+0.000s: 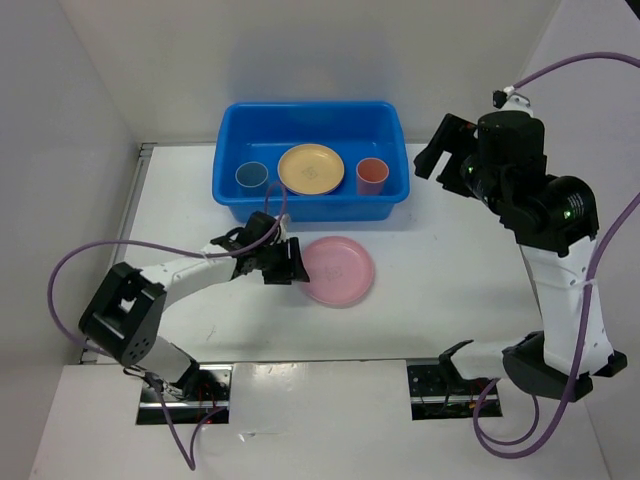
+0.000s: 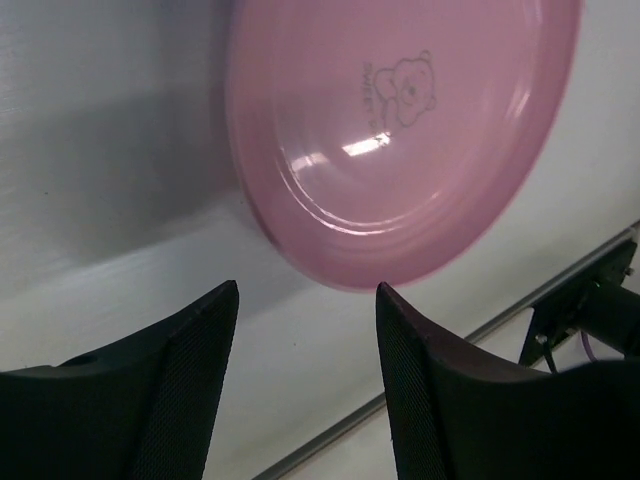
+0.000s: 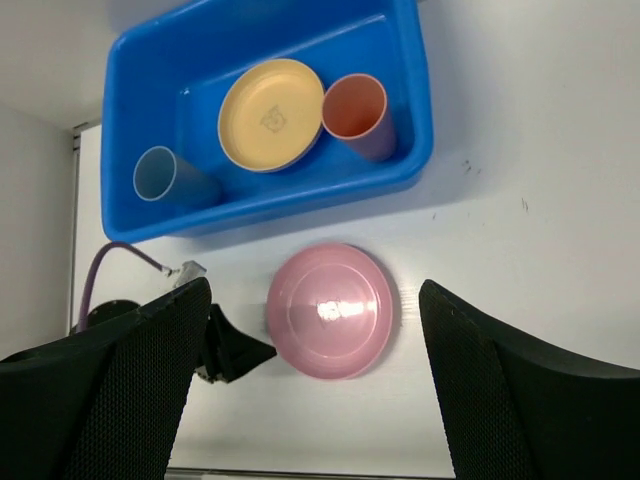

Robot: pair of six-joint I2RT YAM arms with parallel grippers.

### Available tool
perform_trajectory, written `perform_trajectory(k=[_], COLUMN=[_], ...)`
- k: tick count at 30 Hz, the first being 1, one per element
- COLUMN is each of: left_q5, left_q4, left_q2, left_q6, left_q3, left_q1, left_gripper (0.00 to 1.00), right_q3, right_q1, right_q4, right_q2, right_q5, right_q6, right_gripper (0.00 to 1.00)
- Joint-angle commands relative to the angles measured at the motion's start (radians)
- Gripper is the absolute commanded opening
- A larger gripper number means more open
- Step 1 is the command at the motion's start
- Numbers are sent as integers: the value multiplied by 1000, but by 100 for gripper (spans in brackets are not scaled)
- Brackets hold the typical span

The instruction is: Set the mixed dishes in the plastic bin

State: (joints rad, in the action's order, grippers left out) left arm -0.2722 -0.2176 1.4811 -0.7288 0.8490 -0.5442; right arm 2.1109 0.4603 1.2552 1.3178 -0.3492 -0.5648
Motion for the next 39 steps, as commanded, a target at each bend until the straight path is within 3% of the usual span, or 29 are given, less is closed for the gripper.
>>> perform_trajectory(k=[1,9,15,17,20,23,27,31,33,37,39], left_q5=[33,54,74,74,64,64,42,56,70,155,134], left_q4=[77,167,199,199,173,112,-67,-244,-321,-407,-398], left_q2=[74,205,280,295,308,263,75,-112,-166,-101,8], left_q6=[-46,-113,-146,-146,-146,-112,-31,2,40,142,178], left_q3=[32,51,73,82,82,82,94,227,373,678,846], left_q1=[-8,-37,-68,-79,-79,-89,-99,-99,-65,62,151], left_gripper=[65,62,43,30,0,0,0,0,0,0,0], right_q3=[-49,-109,-129,-129,-129,-140,-149,-149,-149,-149,-161], right_q1=[1,-38,-89,-100,-121,-130,-130,-150,-150,-150,-150], right_q4=[-51,-121,-143,-154,-154,-163,-183,-192,-203,-240,-253], right_q2=[-38,-89,-98,-98,-107,-117,-117,-117,-107,-97,-88], right_q5=[7,47,82,91,92,102,102,124,134,196,217], right_q6=[-9,29,71,81,82,82,91,100,100,109,120], right_gripper=[89,89,89,89,89,89,89,89,89,89,89])
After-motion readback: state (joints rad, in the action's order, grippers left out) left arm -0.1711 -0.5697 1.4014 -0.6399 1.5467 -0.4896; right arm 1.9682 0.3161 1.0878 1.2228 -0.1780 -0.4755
